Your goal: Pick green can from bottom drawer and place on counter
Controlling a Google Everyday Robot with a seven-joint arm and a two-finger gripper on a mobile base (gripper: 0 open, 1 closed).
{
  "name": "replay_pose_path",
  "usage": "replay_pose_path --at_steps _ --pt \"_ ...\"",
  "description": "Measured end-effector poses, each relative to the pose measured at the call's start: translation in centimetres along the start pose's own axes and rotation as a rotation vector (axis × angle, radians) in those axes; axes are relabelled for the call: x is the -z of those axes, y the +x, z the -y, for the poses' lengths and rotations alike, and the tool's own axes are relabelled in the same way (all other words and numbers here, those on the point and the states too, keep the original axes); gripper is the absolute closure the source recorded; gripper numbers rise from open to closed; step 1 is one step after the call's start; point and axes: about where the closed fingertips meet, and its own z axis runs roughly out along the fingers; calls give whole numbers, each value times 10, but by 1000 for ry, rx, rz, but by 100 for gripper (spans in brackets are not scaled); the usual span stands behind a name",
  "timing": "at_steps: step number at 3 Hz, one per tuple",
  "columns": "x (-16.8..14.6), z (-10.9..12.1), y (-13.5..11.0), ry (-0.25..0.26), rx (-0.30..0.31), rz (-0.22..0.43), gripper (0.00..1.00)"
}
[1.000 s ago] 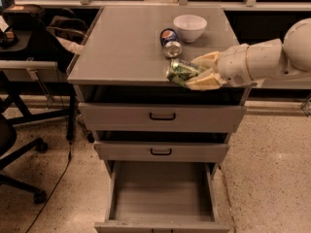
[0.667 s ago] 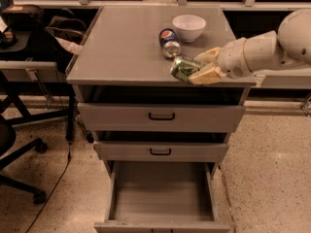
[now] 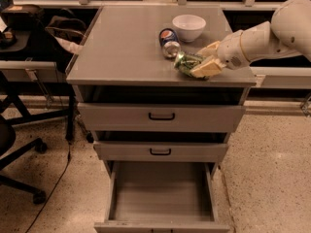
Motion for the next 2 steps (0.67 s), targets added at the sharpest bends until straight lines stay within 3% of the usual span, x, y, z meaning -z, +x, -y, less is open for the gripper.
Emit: replay_pose_path --at_steps 1,2 --pt "-4 10 4 0 -8 -17 100" --pt "-3 10 4 1 -8 -17 81"
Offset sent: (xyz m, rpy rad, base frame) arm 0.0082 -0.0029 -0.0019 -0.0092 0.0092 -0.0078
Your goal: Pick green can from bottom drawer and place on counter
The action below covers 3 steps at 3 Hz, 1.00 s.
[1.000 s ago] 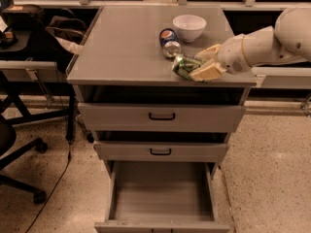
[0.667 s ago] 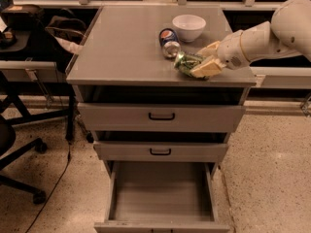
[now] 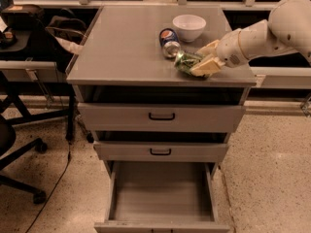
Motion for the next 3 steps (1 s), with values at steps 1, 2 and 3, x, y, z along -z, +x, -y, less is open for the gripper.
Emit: replay_pose_path --at_steps 1,2,3 --pt "0 0 0 0 0 0 58" --pt "-1 0 0 0 0 2 28" --pt "-1 0 -1 0 0 3 4"
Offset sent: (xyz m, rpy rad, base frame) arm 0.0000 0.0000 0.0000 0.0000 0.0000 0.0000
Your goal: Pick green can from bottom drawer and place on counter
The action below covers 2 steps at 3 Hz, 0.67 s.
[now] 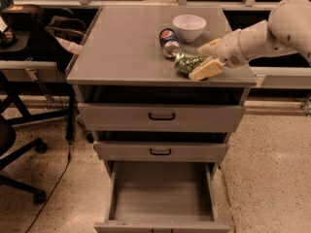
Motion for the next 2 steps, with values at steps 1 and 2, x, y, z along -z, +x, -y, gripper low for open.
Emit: replay_pose_path --at_steps 1,2 --pt "2 6 -13 21 24 28 0" --pt "2 6 -13 21 24 28 0"
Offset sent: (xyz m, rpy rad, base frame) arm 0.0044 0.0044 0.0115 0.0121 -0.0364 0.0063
